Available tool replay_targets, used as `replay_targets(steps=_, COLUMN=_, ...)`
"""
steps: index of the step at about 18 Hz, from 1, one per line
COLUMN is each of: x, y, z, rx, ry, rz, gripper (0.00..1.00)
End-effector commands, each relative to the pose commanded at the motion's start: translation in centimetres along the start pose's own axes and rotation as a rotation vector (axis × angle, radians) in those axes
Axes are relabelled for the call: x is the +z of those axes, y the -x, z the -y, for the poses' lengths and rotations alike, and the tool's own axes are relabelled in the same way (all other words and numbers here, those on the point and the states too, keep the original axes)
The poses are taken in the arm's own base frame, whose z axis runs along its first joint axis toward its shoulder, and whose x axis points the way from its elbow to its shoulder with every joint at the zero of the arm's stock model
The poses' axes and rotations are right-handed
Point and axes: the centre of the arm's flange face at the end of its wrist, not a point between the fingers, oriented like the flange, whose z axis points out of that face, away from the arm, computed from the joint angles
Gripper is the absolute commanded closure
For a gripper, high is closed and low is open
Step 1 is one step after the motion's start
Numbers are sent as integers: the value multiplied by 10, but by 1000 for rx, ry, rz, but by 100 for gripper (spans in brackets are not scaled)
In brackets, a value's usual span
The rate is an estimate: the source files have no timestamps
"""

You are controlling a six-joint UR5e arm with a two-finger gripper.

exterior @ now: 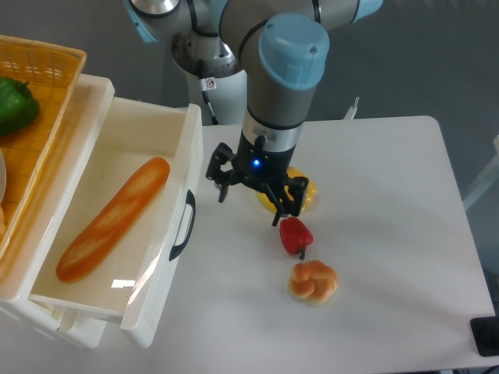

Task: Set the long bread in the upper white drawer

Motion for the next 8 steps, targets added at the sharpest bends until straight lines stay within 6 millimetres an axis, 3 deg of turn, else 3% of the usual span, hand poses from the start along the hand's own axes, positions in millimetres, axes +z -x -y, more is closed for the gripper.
replay_targets(steps=8, x=3, y=8, z=4, rx=36, ry=53, rz=109, gripper=0)
